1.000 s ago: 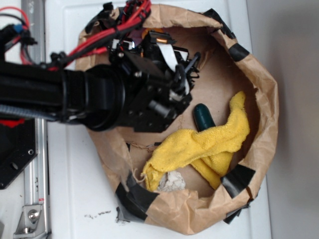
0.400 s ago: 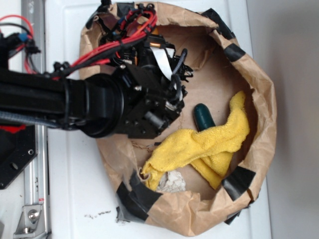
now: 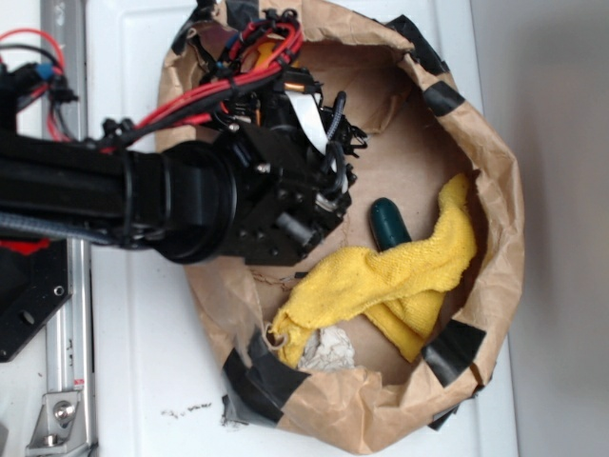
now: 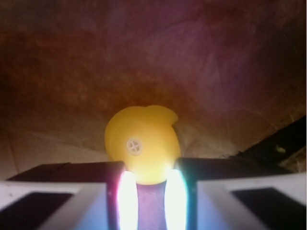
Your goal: Grab the yellow duck.
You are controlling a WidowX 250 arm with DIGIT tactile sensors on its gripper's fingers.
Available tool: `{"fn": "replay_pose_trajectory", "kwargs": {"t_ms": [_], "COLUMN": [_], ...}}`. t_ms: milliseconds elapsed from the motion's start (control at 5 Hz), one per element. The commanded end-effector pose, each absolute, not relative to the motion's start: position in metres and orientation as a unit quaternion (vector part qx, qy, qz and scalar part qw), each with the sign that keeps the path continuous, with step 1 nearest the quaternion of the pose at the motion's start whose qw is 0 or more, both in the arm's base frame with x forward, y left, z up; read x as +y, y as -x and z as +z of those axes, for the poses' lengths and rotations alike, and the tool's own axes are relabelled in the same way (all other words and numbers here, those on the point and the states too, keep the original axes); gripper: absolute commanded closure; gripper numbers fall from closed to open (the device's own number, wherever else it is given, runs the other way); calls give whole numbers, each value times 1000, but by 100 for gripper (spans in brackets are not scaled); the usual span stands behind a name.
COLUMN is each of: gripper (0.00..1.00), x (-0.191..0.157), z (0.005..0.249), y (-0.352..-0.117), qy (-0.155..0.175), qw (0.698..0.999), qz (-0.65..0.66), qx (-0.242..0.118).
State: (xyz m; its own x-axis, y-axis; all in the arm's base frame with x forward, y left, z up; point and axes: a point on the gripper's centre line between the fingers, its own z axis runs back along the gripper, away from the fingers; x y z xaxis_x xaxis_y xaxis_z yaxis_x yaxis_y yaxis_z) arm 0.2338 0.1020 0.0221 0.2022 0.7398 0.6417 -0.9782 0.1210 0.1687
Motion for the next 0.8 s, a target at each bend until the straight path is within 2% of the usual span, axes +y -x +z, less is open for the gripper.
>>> {"fn": "replay_pose_trajectory", "kwargs": {"t_ms": [0, 600], "gripper": [100, 100], "x": [111, 111], "z": [30, 30], "y": [-225, -226], "qy": [-282, -282], "qw": [706, 707], "qz": [613, 611], "qx": [-215, -218]}}
